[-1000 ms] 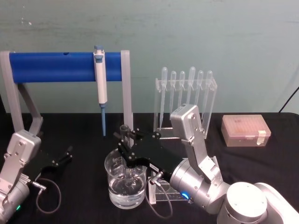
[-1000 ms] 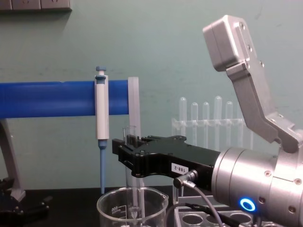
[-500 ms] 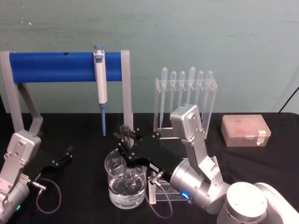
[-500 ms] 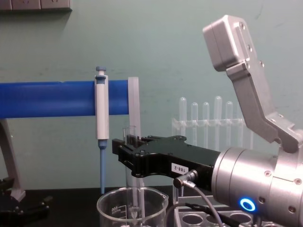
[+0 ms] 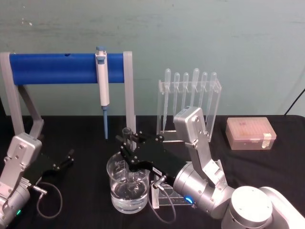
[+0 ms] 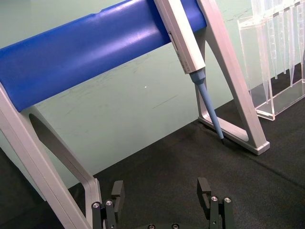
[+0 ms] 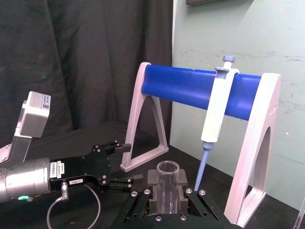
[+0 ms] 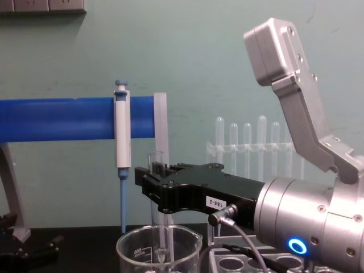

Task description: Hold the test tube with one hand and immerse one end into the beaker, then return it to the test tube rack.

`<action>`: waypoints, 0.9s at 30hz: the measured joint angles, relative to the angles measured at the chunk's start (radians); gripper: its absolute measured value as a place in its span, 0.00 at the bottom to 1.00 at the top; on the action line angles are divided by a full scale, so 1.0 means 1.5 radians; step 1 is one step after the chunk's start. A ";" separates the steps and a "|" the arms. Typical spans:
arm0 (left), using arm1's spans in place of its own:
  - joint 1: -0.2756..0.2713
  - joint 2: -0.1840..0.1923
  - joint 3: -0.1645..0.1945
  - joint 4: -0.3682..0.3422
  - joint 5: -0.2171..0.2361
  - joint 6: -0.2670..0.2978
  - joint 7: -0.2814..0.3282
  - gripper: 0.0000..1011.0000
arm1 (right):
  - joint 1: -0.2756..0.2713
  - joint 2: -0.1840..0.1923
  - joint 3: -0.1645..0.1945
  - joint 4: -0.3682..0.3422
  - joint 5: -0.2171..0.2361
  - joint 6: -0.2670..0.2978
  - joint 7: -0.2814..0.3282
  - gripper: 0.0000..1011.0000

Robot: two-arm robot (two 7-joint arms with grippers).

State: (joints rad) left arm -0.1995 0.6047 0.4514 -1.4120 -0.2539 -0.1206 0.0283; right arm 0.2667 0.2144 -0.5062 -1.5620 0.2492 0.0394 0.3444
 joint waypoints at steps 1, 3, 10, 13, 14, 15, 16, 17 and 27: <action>0.000 0.000 0.000 0.000 0.000 0.000 0.000 0.99 | 0.000 0.000 0.000 0.000 0.000 0.000 0.000 0.23; 0.000 0.000 0.000 0.000 0.000 0.000 0.000 0.99 | 0.000 0.000 0.000 0.000 0.000 0.000 0.000 0.23; 0.000 0.000 0.000 0.000 0.000 0.000 0.000 0.99 | 0.000 0.000 0.000 0.000 0.000 0.000 0.000 0.23; 0.000 0.000 0.000 0.000 0.000 0.000 0.000 0.99 | 0.000 0.000 0.000 0.000 0.000 0.000 0.000 0.23; 0.000 0.000 0.000 0.000 0.000 0.000 0.000 0.99 | 0.000 0.000 0.000 0.000 0.000 0.000 0.000 0.23; 0.000 0.000 0.000 0.000 0.000 0.000 0.000 0.99 | 0.000 0.000 0.000 0.000 0.000 0.000 0.000 0.23; 0.000 0.000 0.000 0.000 0.000 0.000 0.000 0.99 | 0.000 0.000 0.000 0.000 0.000 0.000 0.000 0.23; 0.000 0.000 0.000 0.000 0.000 0.000 0.000 0.99 | 0.000 0.000 0.000 0.000 0.000 0.000 0.000 0.23; 0.000 0.000 0.000 0.000 0.000 0.000 0.000 0.99 | 0.000 0.000 0.000 0.000 0.000 0.000 0.000 0.23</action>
State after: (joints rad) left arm -0.1995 0.6047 0.4514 -1.4120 -0.2539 -0.1206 0.0283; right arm 0.2667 0.2144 -0.5062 -1.5620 0.2492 0.0394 0.3443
